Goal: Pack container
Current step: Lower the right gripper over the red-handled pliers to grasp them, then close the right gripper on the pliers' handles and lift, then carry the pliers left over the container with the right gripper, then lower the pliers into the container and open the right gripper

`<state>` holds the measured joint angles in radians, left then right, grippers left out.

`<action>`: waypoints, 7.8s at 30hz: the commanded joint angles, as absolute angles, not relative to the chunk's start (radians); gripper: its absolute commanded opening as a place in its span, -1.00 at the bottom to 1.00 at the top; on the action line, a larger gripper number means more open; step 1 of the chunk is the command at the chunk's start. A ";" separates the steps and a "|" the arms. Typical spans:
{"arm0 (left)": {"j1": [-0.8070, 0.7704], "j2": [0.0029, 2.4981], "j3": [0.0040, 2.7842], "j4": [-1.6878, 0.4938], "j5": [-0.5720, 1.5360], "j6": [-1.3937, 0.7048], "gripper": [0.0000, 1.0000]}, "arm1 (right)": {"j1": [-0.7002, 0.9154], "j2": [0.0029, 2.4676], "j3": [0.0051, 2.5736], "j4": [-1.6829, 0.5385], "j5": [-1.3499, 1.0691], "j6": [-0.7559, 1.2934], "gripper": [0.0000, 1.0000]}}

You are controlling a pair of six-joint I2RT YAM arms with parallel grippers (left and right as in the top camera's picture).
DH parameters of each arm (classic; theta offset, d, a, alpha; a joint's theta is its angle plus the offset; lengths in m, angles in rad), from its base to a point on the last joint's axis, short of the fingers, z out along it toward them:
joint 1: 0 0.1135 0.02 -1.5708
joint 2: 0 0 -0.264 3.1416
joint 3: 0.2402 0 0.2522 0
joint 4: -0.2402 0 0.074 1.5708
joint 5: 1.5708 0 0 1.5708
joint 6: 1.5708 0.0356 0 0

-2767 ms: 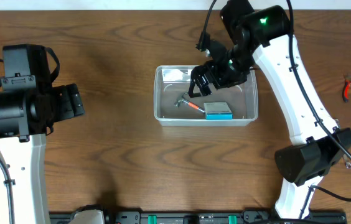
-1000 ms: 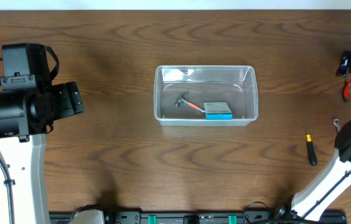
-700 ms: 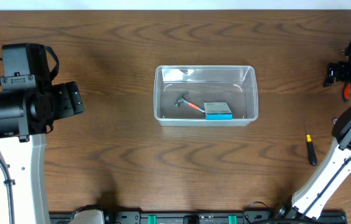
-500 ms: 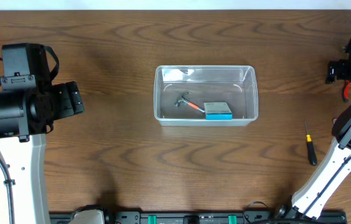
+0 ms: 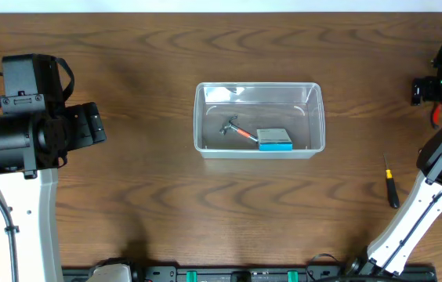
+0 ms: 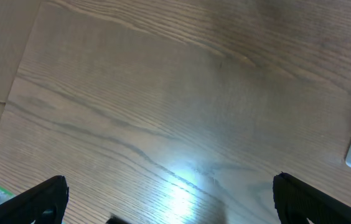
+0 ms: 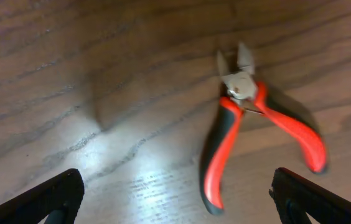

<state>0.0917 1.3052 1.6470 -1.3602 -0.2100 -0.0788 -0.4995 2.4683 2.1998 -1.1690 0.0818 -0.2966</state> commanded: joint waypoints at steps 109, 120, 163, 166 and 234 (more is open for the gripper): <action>0.097 1.306 1.652 -1.348 -0.218 -0.088 0.96 | -0.575 2.576 2.210 -1.126 -0.001 -0.064 -0.49; 0.097 1.307 1.652 -1.348 -0.218 -0.088 0.96 | -0.575 2.575 2.296 -1.183 -0.016 -0.049 -0.70; 0.097 1.306 1.652 -1.348 -0.218 -0.088 0.96 | 0.121 2.438 3.043 -1.699 -0.086 -0.226 -0.87; 0.097 1.306 1.652 -1.349 -0.218 -0.088 0.96 | 0.209 2.436 3.042 -1.699 -0.086 -0.226 -0.85; 0.097 1.307 1.652 -1.349 -0.218 -0.088 0.96 | 0.548 2.266 2.612 -1.699 -0.114 -0.099 0.99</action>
